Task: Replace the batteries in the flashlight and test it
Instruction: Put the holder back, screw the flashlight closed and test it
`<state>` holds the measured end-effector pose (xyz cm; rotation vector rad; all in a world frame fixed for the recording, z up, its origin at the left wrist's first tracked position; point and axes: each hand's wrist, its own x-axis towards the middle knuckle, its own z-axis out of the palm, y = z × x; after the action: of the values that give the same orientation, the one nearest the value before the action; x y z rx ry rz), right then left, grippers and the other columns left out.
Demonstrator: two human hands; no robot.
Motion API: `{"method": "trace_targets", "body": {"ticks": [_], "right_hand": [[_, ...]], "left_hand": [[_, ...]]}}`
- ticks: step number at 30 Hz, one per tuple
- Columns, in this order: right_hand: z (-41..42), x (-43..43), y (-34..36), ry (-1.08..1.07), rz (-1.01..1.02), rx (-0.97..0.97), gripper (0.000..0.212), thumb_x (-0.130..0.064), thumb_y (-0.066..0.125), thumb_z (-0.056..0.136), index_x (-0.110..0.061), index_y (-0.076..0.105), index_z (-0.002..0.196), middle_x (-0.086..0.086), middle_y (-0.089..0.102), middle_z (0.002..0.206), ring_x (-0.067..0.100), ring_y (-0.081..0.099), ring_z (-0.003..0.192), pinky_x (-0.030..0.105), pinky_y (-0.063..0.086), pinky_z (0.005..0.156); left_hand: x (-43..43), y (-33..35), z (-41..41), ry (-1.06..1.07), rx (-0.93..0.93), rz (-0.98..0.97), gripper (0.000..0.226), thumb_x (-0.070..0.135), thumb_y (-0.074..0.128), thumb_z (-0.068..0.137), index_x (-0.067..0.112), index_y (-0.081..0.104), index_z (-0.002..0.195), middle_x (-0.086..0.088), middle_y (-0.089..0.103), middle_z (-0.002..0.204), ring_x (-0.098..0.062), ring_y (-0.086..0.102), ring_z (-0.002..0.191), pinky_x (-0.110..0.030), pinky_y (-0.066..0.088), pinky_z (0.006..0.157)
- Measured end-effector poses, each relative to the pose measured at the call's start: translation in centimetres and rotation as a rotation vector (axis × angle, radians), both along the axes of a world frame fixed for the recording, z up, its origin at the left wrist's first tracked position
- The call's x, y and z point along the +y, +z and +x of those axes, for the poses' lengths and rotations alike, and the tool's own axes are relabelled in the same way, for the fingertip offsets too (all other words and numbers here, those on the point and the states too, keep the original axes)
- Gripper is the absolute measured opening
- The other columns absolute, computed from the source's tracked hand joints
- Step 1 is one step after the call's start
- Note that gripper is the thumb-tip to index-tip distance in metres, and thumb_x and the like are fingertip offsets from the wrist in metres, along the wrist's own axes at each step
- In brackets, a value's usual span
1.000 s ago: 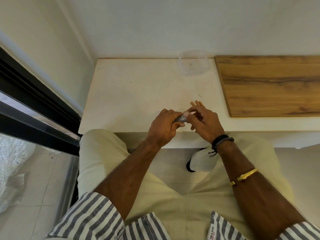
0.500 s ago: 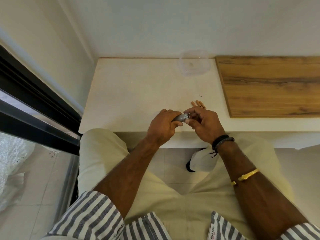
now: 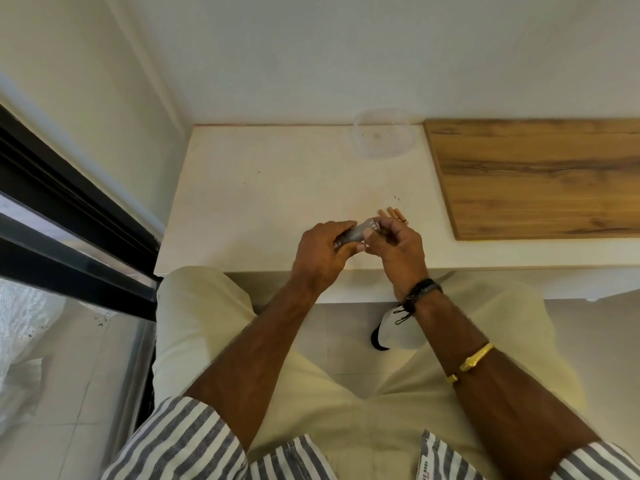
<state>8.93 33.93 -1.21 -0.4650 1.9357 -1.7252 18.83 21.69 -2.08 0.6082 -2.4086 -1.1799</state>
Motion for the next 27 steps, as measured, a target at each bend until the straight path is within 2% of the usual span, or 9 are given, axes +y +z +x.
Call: {"method": "trace_targets", "body": {"ticks": [2, 4, 5, 7, 10, 12, 16, 22, 27], "right_hand": [[-0.2, -0.3, -0.5, -0.112, -0.151, -0.246, 0.028, -0.016, 0.067, 0.096, -0.008, 0.065, 0.123, -0.020, 0.073, 0.104, 0.002, 0.072, 0.097, 0.042, 0.060, 0.091], [-0.5, -0.5, -0.8, -0.212, -0.306, -0.508, 0.039, -0.022, 0.060, 0.100, -0.010, 0.057, 0.137, -0.004, 0.072, 0.114, 0.018, 0.072, 0.101, 0.045, 0.058, 0.095], [-0.7, -0.5, -0.9, -0.243, -0.363, -0.611, 0.039, -0.025, 0.056, 0.102, -0.011, 0.056, 0.138, 0.004, 0.071, 0.114, 0.024, 0.071, 0.102, 0.048, 0.055, 0.098], [-0.9, -0.6, -1.0, -0.293, -0.448, -0.778, 0.034, -0.035, 0.049, 0.104, -0.013, 0.061, 0.127, 0.008, 0.067, 0.105, 0.025, 0.066, 0.095, 0.052, 0.050, 0.099], [-1.1, -0.5, -0.8, -0.358, -0.585, -0.964, 0.031, -0.043, 0.046, 0.102, -0.017, 0.062, 0.099, 0.004, 0.058, 0.082, 0.020, 0.057, 0.072, 0.043, 0.047, 0.088], [-1.2, -0.2, -0.5, -0.347, -0.678, -1.015, 0.030, -0.039, 0.047, 0.095, -0.014, 0.061, 0.088, 0.004, 0.055, 0.076, 0.021, 0.053, 0.066, 0.039, 0.045, 0.082], [-1.0, 0.2, 0.6, -0.302, -0.847, -1.051, 0.024, -0.028, 0.048, 0.071, -0.010, 0.059, 0.081, 0.005, 0.053, 0.073, 0.024, 0.051, 0.064, 0.040, 0.041, 0.084], [-1.1, 0.2, 1.8, -0.278, -0.921, -1.063, 0.018, -0.022, 0.041, 0.069, -0.011, 0.055, 0.066, 0.005, 0.047, 0.067, 0.024, 0.049, 0.058, 0.037, 0.043, 0.081], [-0.9, 0.2, 1.8, -0.201, -0.978, -1.065, 0.017, -0.023, 0.044, 0.069, -0.010, 0.055, 0.070, 0.005, 0.048, 0.070, 0.024, 0.049, 0.062, 0.036, 0.041, 0.080]], "left_hand": [[0.1, 0.2, -0.2, 0.037, -0.013, 0.154, 0.052, 0.038, 0.071, 0.088, 0.013, 0.061, 0.133, -0.004, 0.068, 0.125, -0.013, 0.063, 0.110, -0.026, 0.051, 0.093], [0.0, 0.4, -0.5, 0.108, -0.041, 0.283, 0.050, 0.042, 0.065, 0.093, 0.015, 0.060, 0.134, -0.002, 0.066, 0.130, -0.012, 0.061, 0.116, -0.027, 0.049, 0.098], [-0.2, 0.5, -0.6, 0.154, -0.039, 0.383, 0.044, 0.043, 0.061, 0.095, 0.017, 0.062, 0.130, -0.001, 0.067, 0.129, -0.013, 0.061, 0.118, -0.029, 0.048, 0.100], [-0.5, 0.8, -0.7, 0.215, 0.021, 0.694, 0.034, 0.046, 0.053, 0.099, 0.023, 0.066, 0.121, 0.001, 0.068, 0.125, -0.015, 0.060, 0.120, -0.036, 0.045, 0.104], [-1.1, 0.9, -0.5, 0.203, 0.084, 1.049, 0.071, 0.064, 0.030, 0.098, 0.011, 0.048, 0.141, -0.007, 0.054, 0.144, -0.020, 0.049, 0.135, -0.042, 0.033, 0.117], [-1.3, 0.8, -0.5, 0.197, 0.160, 1.203, 0.086, 0.072, 0.021, 0.094, 0.008, 0.039, 0.148, -0.010, 0.047, 0.151, -0.022, 0.043, 0.140, -0.042, 0.027, 0.120], [-1.4, 0.8, -0.2, 0.169, 0.290, 1.416, 0.099, 0.081, 0.015, 0.087, 0.008, 0.032, 0.152, -0.011, 0.038, 0.157, -0.025, 0.033, 0.146, -0.045, 0.019, 0.123], [-1.8, 0.6, 0.2, 0.111, 0.368, 1.524, 0.107, 0.087, 0.017, 0.081, 0.008, 0.026, 0.154, -0.011, 0.032, 0.159, -0.028, 0.027, 0.149, -0.046, 0.015, 0.124], [-1.9, 0.3, 0.2, 0.066, 0.383, 1.548, 0.113, 0.091, 0.023, 0.077, 0.008, 0.022, 0.155, -0.012, 0.028, 0.161, -0.026, 0.023, 0.150, -0.043, 0.013, 0.123]]}}
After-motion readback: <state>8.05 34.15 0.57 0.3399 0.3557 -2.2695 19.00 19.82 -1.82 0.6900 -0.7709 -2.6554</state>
